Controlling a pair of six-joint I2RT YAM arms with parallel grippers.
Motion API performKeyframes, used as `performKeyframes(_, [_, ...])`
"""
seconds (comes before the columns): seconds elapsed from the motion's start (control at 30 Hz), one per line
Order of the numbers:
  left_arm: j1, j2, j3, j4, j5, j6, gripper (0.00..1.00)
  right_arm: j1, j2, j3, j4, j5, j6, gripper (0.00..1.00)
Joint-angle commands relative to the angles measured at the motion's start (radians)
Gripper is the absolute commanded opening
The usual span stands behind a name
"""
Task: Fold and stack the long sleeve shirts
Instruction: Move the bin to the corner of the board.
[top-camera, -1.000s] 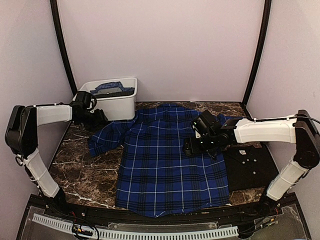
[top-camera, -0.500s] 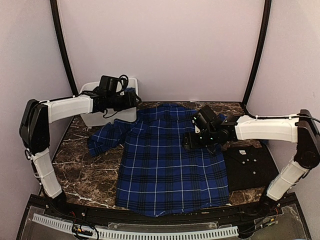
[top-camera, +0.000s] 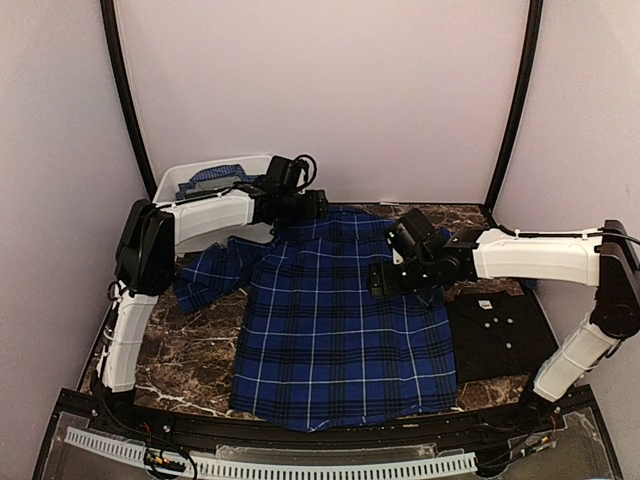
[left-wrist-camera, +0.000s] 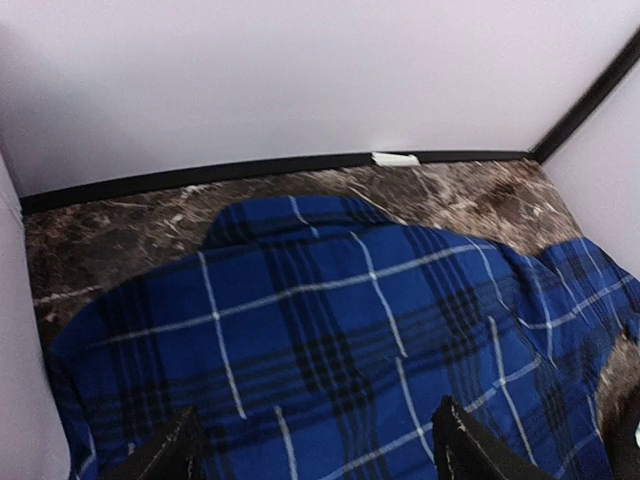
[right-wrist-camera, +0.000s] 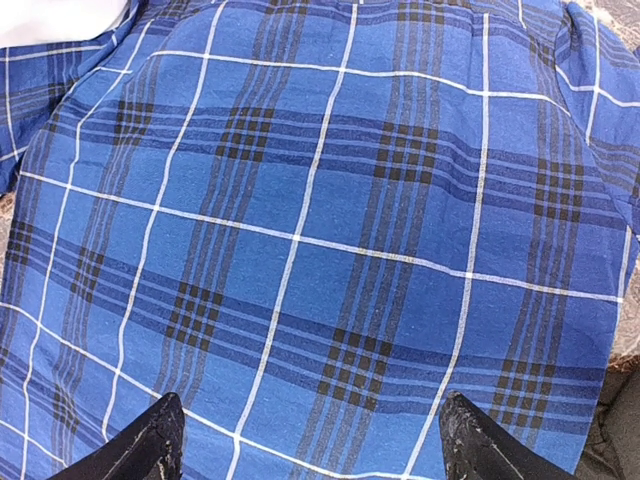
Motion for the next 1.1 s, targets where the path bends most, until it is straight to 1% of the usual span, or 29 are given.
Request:
performKeyframes(0.0, [0.048, 0.082, 0.15, -0.119, -0.183, -0.035, 0.78, -0.006, -0.033, 0.025, -0.007, 0.005, 0.017, 0.85])
performKeyframes(0.13, [0.102, 0.072, 0.152, -0.171, -0.233, -0.075, 0.78, -0.005, -0.047, 0.001, -0.001, -0.012, 0.027, 0.85])
performKeyframes(0.2, [0.128, 0.041, 0.105, -0.157, -0.227, -0.075, 0.78, -0.006, -0.046, -0.014, 0.007, -0.029, 0.028, 0.85])
performKeyframes(0.3, [0.167, -0.006, 0.009, -0.116, -0.199, -0.063, 0.77, -0.005, -0.03, -0.033, 0.017, -0.059, 0.026, 0.85])
performKeyframes(0.37, [0.187, -0.027, -0.015, -0.108, -0.182, -0.05, 0.78, -0.004, -0.013, -0.043, 0.022, -0.076, 0.024, 0.85])
performKeyframes(0.5, [0.222, -0.036, -0.023, -0.113, -0.136, -0.039, 0.78, 0.003, 0.019, -0.078, 0.05, -0.097, 0.027, 0.86])
performKeyframes(0.67, [0.23, -0.034, -0.027, -0.097, -0.08, -0.021, 0.78, 0.003, 0.079, -0.123, 0.147, -0.137, 0.037, 0.86])
performKeyframes(0.83, [0.223, -0.033, -0.033, -0.063, 0.015, 0.001, 0.77, -0.019, 0.149, -0.014, 0.186, -0.109, -0.009, 0.85])
performKeyframes(0.97, [0.19, -0.044, -0.028, -0.051, 0.048, 0.042, 0.77, -0.093, 0.199, 0.05, 0.312, -0.195, -0.026, 0.83])
performKeyframes(1.07, [0.161, -0.059, -0.019, -0.049, 0.056, 0.053, 0.79, -0.151, 0.255, 0.12, 0.358, -0.254, -0.045, 0.83])
